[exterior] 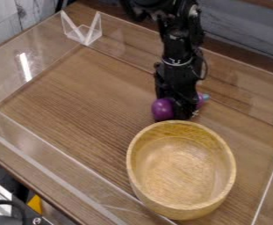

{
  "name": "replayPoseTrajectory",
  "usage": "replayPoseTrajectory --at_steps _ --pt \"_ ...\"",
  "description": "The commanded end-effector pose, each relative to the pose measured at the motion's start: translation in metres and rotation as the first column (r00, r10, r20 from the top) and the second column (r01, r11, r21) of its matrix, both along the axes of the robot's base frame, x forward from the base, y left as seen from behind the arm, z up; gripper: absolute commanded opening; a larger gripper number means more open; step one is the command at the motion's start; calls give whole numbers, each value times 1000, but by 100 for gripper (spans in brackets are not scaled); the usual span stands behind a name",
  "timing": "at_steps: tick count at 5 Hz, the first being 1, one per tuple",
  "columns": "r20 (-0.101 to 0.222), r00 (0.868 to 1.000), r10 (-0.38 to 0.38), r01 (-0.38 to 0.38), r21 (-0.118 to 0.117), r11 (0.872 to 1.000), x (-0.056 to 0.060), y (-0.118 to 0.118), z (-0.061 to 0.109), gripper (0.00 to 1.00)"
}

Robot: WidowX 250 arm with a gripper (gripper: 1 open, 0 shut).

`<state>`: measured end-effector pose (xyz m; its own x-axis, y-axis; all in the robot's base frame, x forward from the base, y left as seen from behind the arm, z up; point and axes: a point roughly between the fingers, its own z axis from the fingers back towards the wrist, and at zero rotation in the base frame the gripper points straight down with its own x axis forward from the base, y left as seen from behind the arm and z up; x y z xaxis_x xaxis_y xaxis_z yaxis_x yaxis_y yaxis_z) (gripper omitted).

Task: Remove the purple eggplant from inside the brown bowl and put it on the table

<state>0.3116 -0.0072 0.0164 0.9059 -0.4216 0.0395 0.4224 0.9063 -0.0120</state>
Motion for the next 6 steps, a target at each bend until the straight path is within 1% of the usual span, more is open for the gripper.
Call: replayPoseTrajectory --at_steps 1,3,5,6 --pt "10 1000 9 -9 -14 1000 0 -3 8 0" --pt "15 999 37 -37 -38 999 13 -13 19 0" --pt "16 999 48 -47 -60 997 -1 -26 33 0" --pt "16 998 53 -52 -69 996 -7 -25 40 0"
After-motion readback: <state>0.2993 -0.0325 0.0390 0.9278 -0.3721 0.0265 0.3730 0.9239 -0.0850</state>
